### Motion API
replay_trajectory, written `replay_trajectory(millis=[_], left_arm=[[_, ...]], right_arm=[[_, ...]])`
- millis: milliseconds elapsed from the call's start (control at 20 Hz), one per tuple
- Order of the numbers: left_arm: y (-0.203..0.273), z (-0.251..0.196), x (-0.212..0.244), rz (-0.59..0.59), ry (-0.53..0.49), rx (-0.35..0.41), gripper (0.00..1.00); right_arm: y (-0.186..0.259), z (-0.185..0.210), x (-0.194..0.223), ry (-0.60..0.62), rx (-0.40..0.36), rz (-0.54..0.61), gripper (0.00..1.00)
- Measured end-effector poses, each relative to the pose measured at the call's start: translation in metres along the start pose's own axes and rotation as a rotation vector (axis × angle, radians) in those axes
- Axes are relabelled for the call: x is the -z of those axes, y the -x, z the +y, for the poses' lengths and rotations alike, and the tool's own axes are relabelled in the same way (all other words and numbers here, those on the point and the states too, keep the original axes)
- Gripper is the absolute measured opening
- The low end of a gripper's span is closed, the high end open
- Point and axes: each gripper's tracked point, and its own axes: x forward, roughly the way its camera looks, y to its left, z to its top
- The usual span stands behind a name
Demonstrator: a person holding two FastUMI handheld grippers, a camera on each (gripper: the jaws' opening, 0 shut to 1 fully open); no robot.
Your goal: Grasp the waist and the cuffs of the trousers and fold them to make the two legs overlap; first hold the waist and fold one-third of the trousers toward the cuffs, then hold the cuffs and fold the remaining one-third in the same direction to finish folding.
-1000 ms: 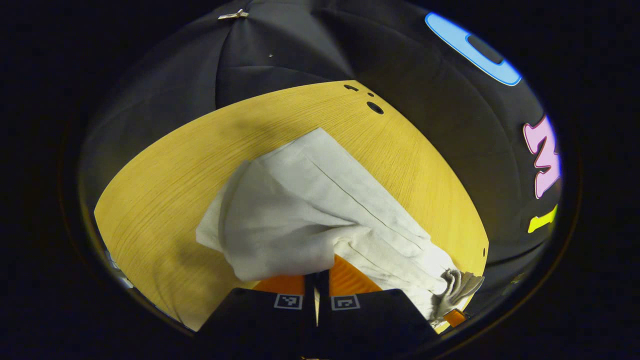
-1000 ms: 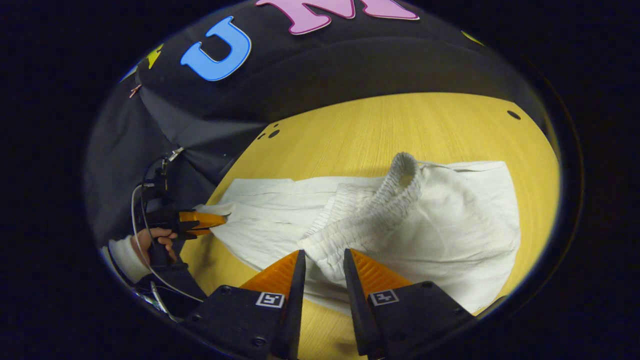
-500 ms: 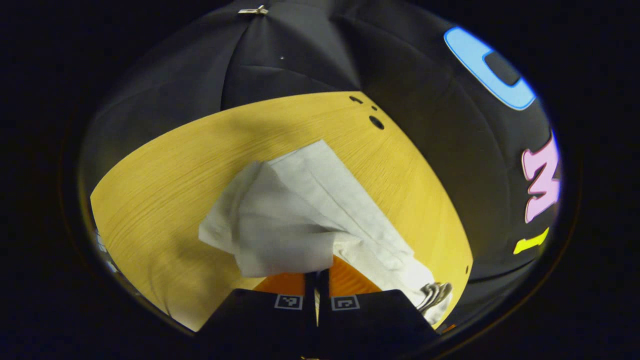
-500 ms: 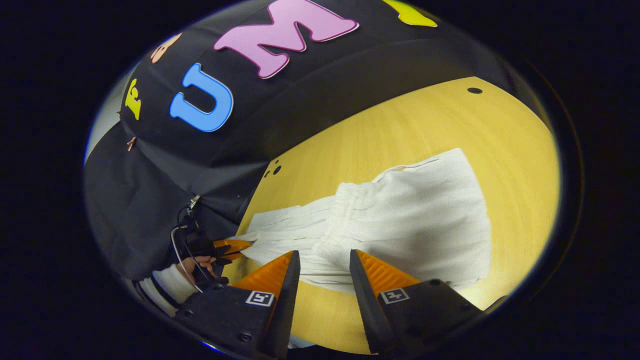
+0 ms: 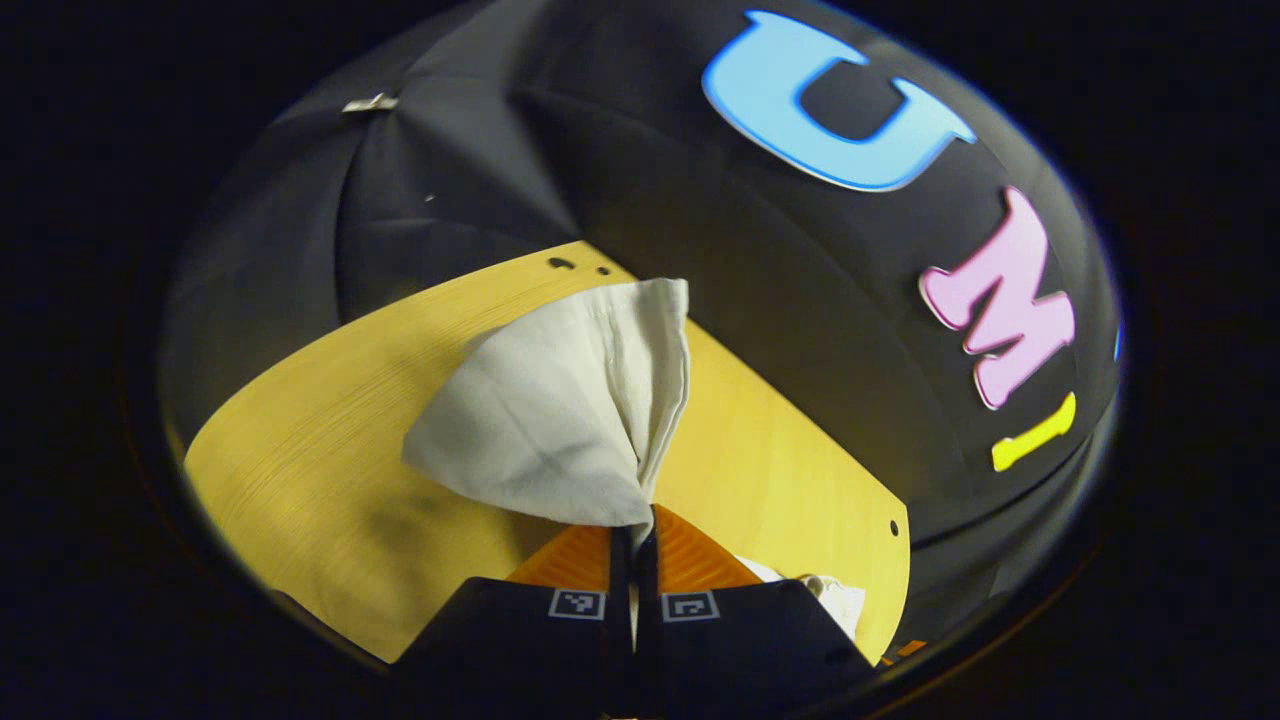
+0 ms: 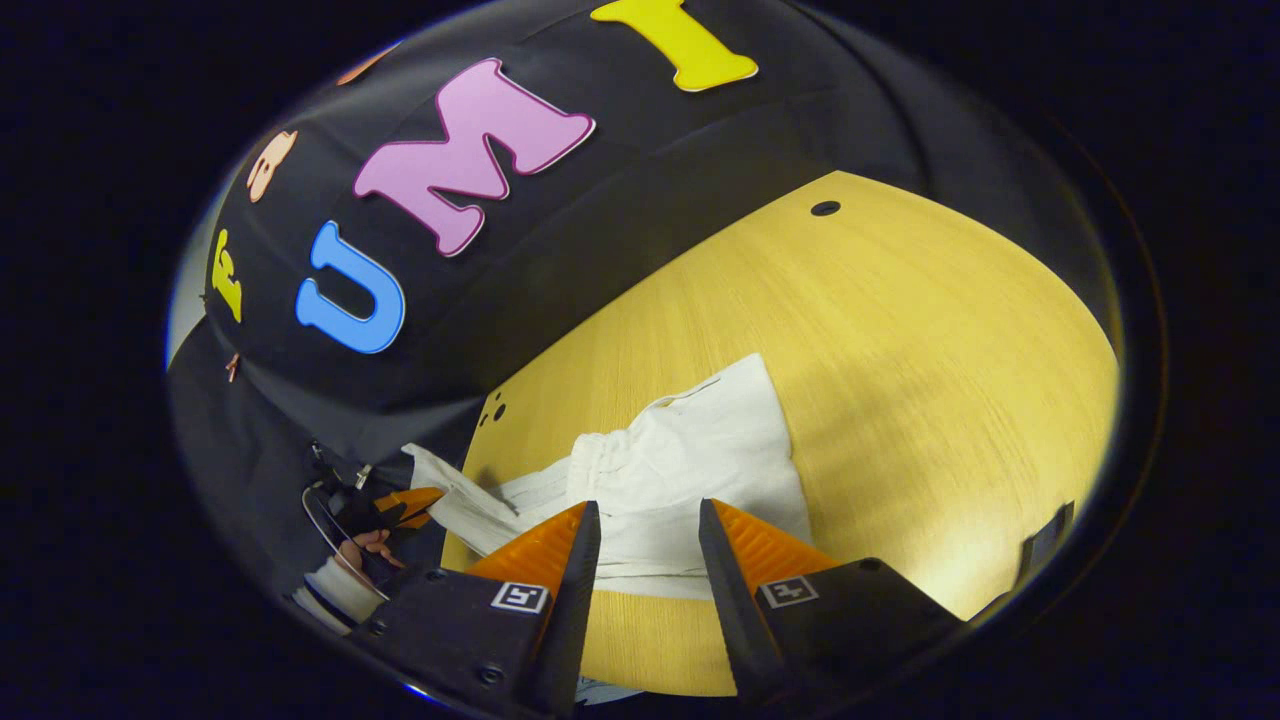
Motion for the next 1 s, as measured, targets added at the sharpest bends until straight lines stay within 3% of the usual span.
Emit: replay_trajectory(millis=[400, 450, 500, 550, 600, 650, 700, 750, 800, 850, 1000], left_arm=[[0.004, -0.139, 0.054, -0.003, -0.344, 0.18, 0.06], [0.004, -0.154, 0.067, 0.012, -0.37, 0.198, 0.06], [0.002, -0.165, 0.082, 0.031, -0.39, 0.214, 0.06], [0.002, -0.18, 0.096, 0.049, -0.412, 0.233, 0.06], [0.001, -0.19, 0.11, 0.064, -0.44, 0.251, 0.06], [0.002, -0.199, 0.123, 0.078, -0.472, 0.265, 0.06], [0.001, -0.205, 0.138, 0.094, -0.503, 0.279, 0.06], [0.0, -0.211, 0.153, 0.112, -0.532, 0.289, 0.06], [-0.001, -0.216, 0.166, 0.127, -0.563, 0.288, 0.06], [-0.005, -0.215, 0.179, 0.141, -0.597, 0.275, 0.06], [-0.011, -0.21, 0.215, 0.179, -0.692, 0.243, 0.08]], right_arm=[[0.031, -0.04, -0.039, -0.062, 0.036, -0.1, 0.62], [0.035, -0.044, -0.043, -0.067, 0.043, -0.112, 0.51], [0.041, -0.049, -0.046, -0.069, 0.049, -0.121, 0.62], [0.046, -0.055, -0.049, -0.073, 0.053, -0.13, 0.62], [0.051, -0.059, -0.051, -0.076, 0.058, -0.135, 0.51], [0.057, -0.064, -0.053, -0.08, 0.065, -0.142, 0.62], [0.061, -0.072, -0.055, -0.086, 0.074, -0.148, 0.62], [0.065, -0.079, -0.057, -0.096, 0.081, -0.154, 0.51], [0.069, -0.085, -0.059, -0.107, 0.09, -0.161, 0.62], [0.073, -0.092, -0.061, -0.119, 0.097, -0.168, 0.51], [0.083, -0.109, -0.068, -0.131, 0.116, -0.186, 0.51]])
